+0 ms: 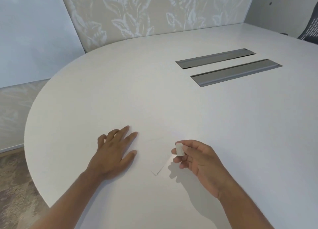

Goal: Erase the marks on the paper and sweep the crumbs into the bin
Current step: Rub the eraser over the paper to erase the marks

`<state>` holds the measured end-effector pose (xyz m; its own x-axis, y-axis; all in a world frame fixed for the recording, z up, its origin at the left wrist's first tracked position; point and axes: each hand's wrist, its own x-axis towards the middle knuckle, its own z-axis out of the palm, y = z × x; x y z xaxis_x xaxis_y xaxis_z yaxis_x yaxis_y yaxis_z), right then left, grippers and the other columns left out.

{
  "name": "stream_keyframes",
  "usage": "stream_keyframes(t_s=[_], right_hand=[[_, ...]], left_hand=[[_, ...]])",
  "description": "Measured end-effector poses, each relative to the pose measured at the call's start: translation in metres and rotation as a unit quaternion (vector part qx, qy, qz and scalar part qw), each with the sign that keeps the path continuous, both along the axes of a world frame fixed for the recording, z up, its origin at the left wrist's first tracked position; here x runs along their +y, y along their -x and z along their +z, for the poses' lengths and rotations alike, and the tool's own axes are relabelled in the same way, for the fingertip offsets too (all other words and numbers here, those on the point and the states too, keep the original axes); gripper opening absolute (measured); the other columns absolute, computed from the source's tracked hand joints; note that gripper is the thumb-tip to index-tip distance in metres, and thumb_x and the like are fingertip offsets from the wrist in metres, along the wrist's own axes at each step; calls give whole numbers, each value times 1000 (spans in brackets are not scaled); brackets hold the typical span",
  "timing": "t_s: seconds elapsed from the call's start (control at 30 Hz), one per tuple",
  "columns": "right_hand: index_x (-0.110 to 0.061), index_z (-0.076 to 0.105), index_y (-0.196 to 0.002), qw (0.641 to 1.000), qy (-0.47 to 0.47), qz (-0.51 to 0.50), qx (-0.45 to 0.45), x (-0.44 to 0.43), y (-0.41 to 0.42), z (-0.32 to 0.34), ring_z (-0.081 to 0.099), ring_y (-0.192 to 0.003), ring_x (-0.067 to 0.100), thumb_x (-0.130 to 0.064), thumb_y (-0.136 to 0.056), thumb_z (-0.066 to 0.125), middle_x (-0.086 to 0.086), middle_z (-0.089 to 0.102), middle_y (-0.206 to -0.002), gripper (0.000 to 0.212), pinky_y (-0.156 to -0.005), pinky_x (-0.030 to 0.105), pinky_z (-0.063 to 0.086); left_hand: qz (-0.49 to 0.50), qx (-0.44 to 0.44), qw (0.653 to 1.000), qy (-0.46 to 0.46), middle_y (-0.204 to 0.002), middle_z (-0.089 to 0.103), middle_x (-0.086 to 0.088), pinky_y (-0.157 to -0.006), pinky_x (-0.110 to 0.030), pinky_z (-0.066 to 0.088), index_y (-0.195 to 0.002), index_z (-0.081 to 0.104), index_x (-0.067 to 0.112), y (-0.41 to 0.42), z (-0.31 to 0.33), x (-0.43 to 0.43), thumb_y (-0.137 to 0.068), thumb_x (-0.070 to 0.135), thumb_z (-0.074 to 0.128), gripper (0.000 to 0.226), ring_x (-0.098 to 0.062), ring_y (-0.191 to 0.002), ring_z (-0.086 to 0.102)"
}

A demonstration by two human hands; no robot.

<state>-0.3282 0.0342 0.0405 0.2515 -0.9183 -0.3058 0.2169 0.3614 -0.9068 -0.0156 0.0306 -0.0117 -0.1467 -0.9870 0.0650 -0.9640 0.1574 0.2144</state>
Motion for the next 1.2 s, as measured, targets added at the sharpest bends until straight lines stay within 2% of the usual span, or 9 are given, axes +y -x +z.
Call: stream_keyframes(t_s=[0.1, 0.27, 0.4, 0.53, 0.63, 0.73, 0.9, 1.0, 1.2], right_hand=[[-2, 71, -114, 1000, -10, -8, 12, -7, -14, -5, 67, -78, 31, -6, -106, 50, 24, 76, -102, 23, -72, 42, 50], [-18, 80, -103, 988, 49, -63, 131, -18, -38, -10, 65, -72, 20, -17, -97, 70, 6, 69, -81, 11, -71, 34, 55], [-19, 80, -100, 975, 86, -90, 186, -27, -51, -14, 69, -69, 14, -15, -90, 79, 9, 77, -82, 10, -67, 23, 57], [-21, 76, -102, 959, 115, -68, 250, -24, -65, -18, 66, -58, 13, -10, -92, 74, 10, 73, -72, 15, -59, 23, 54], [-32, 75, -104, 928, 162, -38, 334, -20, -77, -23, 56, -53, 10, -9, -90, 70, 4, 63, -64, 27, -56, 18, 48], [-34, 76, -109, 905, 196, -26, 376, -18, -82, -25, 55, -56, 5, -15, -92, 69, -6, 63, -65, 26, -61, 16, 48], [-30, 72, -120, 844, 266, 19, 465, -15, -86, -25, 62, -79, 7, -27, -96, 70, -15, 67, -81, 24, -74, 13, 48], [-30, 73, -106, 812, 296, 40, 501, -14, -89, -27, 61, -84, 9, -31, -97, 68, -14, 68, -88, 10, -77, 21, 50], [-33, 72, -106, 756, 315, 59, 571, -20, -90, -35, 57, -84, 7, -36, -99, 61, -18, 57, -93, 13, -83, 30, 50]], left_hand=[[11, 5, 1000, 8, -171, 23, 13, -122, -44, 9, -160, 29, 44, 0, 0, 0, -99, 65, 31, 64, -16, -151, 21], [7, 11, 1000, 18, -167, 29, 9, -127, -49, 10, -156, 35, 43, -1, -1, -2, -99, 70, 33, 63, -18, -156, 19], [5, 27, 999, 19, -167, 30, 5, -131, -49, 8, -156, 35, 42, -2, -6, -3, -99, 70, 36, 63, -19, -161, 10], [-10, 47, 999, 13, -175, 17, 2, -133, -43, 7, -157, 34, 37, -4, -9, -6, -99, 70, 35, 67, -17, -163, -2], [-12, 50, 999, 7, -178, 2, 7, -133, -42, 3, -159, 31, 36, -4, -10, -11, -98, 70, 30, 70, -11, -162, -10], [0, 58, 998, 1, -177, 3, 10, -133, -43, 2, -157, 32, 36, -1, -9, -11, -95, 73, 32, 72, -10, -162, -11], [4, 35, 999, -1, -178, 6, 4, -133, -47, 2, -162, 26, 39, 4, -10, -12, -91, 80, 33, 82, -19, -163, -7], [-2, 14, 1000, -7, -178, 1, 0, -132, -49, 1, -165, 14, 45, 4, -11, -12, -91, 83, 26, 85, -22, -163, -10], [-1, -4, 1000, -20, -177, -11, 0, -132, -50, -3, -165, 2, 48, 4, -10, -14, -88, 86, 17, 86, -23, -162, -20]])
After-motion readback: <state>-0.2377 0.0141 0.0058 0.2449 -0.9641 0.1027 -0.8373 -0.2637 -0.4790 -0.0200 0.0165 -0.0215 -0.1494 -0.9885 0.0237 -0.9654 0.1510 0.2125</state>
